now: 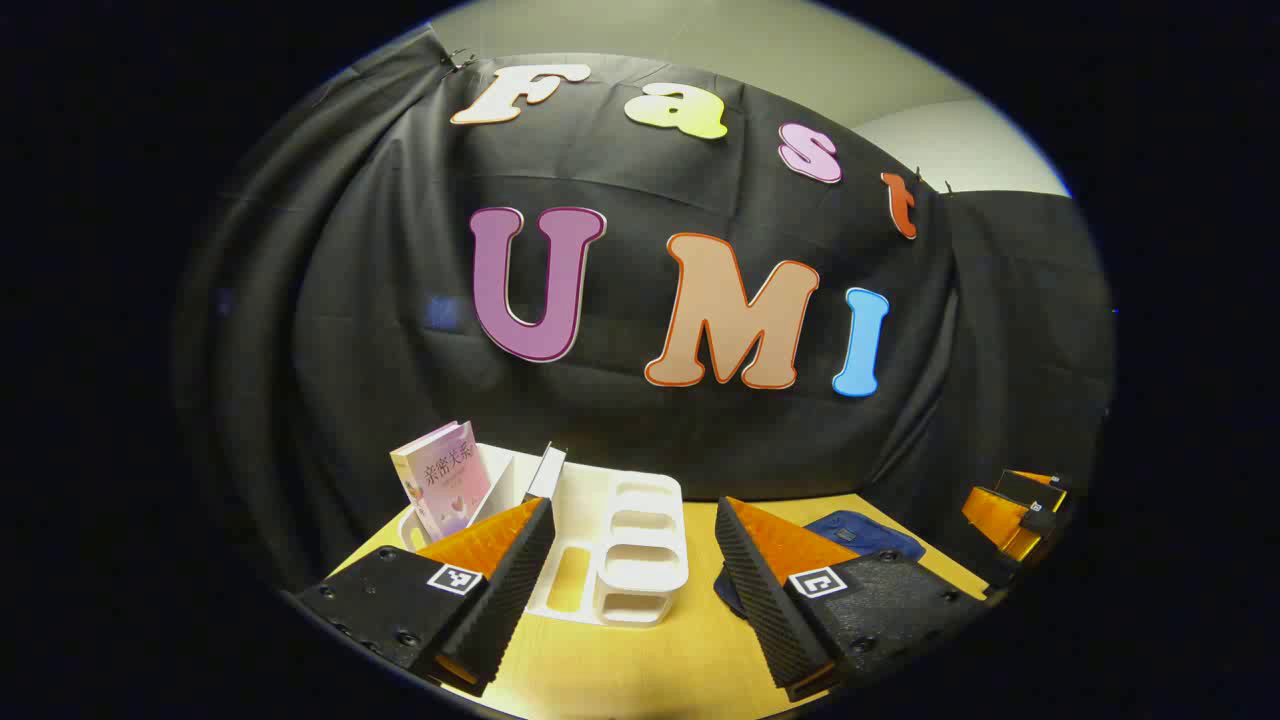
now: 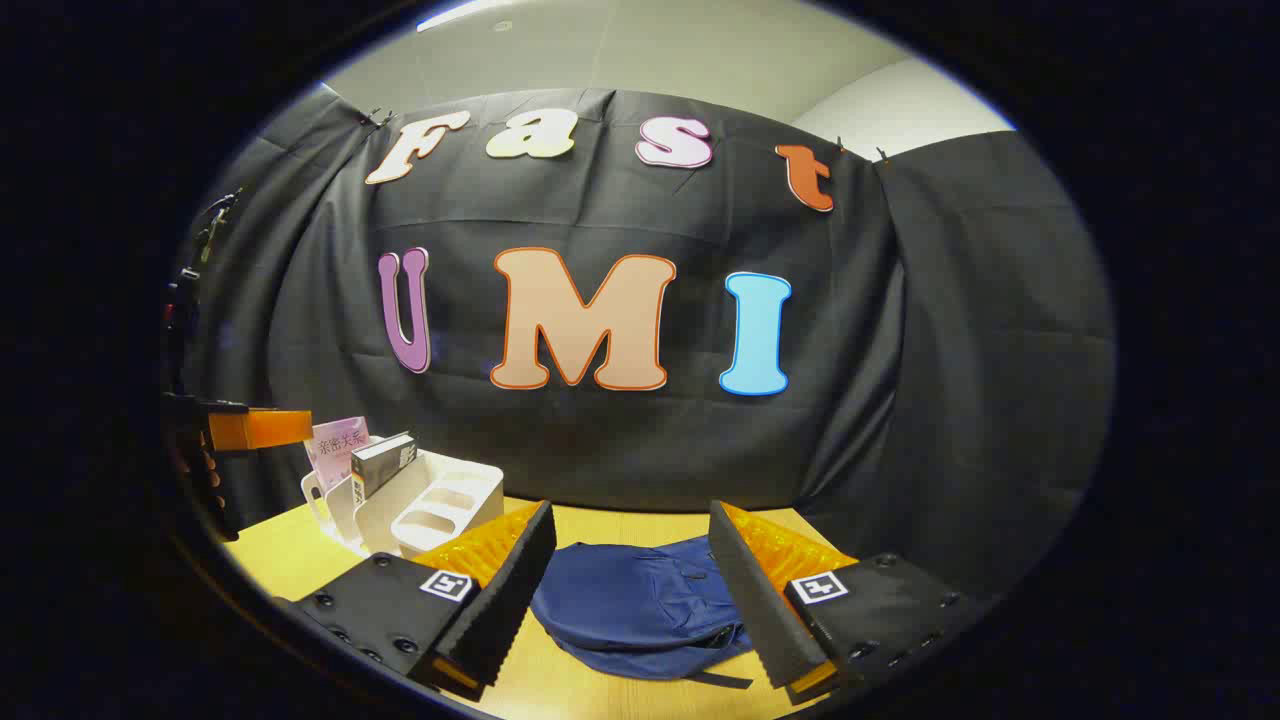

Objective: Open the schoolbag, grab two books from the bookshelf and put them into the schoolbag.

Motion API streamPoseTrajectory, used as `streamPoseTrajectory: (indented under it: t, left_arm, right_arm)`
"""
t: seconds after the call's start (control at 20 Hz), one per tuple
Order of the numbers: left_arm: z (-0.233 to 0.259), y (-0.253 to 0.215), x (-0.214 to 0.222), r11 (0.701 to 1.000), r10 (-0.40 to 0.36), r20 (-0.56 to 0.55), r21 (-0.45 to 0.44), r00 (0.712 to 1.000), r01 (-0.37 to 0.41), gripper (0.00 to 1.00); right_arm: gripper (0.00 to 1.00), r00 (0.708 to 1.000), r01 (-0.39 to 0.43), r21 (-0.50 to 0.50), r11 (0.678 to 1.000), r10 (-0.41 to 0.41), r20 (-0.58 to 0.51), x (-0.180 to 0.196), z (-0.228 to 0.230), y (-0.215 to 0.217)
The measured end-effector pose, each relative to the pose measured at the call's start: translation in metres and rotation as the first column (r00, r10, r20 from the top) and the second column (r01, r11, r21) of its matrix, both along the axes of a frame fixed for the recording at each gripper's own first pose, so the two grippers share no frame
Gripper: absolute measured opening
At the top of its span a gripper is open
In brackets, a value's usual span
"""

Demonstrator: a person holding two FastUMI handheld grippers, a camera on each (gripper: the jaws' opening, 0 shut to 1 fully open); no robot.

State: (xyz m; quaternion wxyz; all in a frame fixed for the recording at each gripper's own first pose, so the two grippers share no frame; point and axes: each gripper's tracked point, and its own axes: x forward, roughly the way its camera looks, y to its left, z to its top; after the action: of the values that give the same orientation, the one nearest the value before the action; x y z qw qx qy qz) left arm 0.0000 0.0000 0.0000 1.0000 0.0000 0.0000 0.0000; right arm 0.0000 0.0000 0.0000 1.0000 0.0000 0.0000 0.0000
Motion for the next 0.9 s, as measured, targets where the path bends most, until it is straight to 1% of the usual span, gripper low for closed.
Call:
streamPoseTrajectory:
  t: [0.05, 0.15, 0.2, 0.25, 0.35, 0.4, 0.45, 0.55, 0.7, 0.75, 0.8, 0.85, 0.9]
  left_arm:
    - [-0.002, -0.002, 0.0, 1.0, 0.0, -0.004, -0.005, 1.0, 0.0, 0.95]
    - [-0.006, -0.004, 0.0, 1.0, 0.007, -0.013, -0.011, 1.0, -0.007, 0.95]
    - [-0.008, -0.004, -0.001, 1.0, 0.012, -0.018, -0.012, 1.0, -0.012, 0.92]
    - [-0.009, -0.003, -0.002, 1.0, 0.02, -0.022, -0.012, 1.0, -0.02, 0.95]
    - [-0.01, -0.001, -0.002, 0.999, 0.038, -0.031, -0.007, 0.999, -0.038, 0.95]
    - [-0.011, 0.0, -0.003, 0.999, 0.042, -0.033, -0.005, 0.999, -0.042, 0.95]
    - [-0.012, 0.0, -0.003, 0.999, 0.043, -0.035, -0.003, 0.998, -0.043, 0.95]
    - [-0.012, 0.0, -0.004, 0.999, 0.048, -0.035, -0.002, 0.998, -0.049, 0.95]
    - [-0.016, 0.002, -0.005, 0.999, 0.054, -0.039, -0.006, 0.998, -0.054, 0.95]
    - [-0.016, 0.002, -0.005, 0.998, 0.055, -0.043, -0.008, 0.998, -0.055, 0.95]
    - [-0.018, 0.003, -0.004, 0.998, 0.057, -0.047, -0.01, 0.997, -0.057, 0.95]
    - [-0.018, 0.002, -0.004, 0.998, 0.058, -0.053, -0.011, 0.997, -0.058, 0.95]
    - [-0.02, 0.003, -0.006, 0.998, 0.058, -0.055, -0.009, 0.997, -0.058, 0.95]
  right_arm:
    - [0.94, 1.0, -0.005, 0.007, 1.0, 0.005, 0.0, 0.001, 0.001, 0.0]
    - [0.95, 1.0, -0.01, 0.008, 1.0, 0.01, -0.001, 0.005, 0.0, -0.003]
    - [0.96, 1.0, -0.012, 0.004, 1.0, 0.012, -0.001, 0.006, 0.0, -0.003]
    - [0.97, 1.0, -0.015, 0.0, 1.0, 0.015, -0.003, 0.007, 0.0, -0.004]
    - [1.0, 1.0, -0.026, 0.004, 1.0, 0.026, -0.011, 0.009, -0.003, -0.003]
    - [1.0, 0.999, -0.031, 0.01, 0.999, 0.031, -0.015, 0.009, -0.004, -0.002]
    - [0.94, 0.999, -0.031, 0.013, 0.999, 0.031, -0.018, 0.009, -0.005, -0.002]
    - [0.94, 0.999, -0.031, 0.01, 0.999, 0.031, -0.023, 0.009, -0.008, -0.003]
    - [1.0, 0.999, -0.028, 0.005, 1.0, 0.028, -0.023, 0.008, -0.008, -0.004]
    - [0.94, 0.999, -0.026, 0.004, 1.0, 0.026, -0.022, 0.007, -0.009, -0.005]
    - [0.98, 0.999, -0.025, 0.005, 1.0, 0.025, -0.023, 0.006, -0.01, -0.005]
    - [0.94, 0.999, -0.026, 0.008, 1.0, 0.026, -0.026, 0.006, -0.01, -0.005]
    - [0.94, 0.999, -0.026, 0.01, 1.0, 0.026, -0.028, 0.006, -0.011, -0.006]
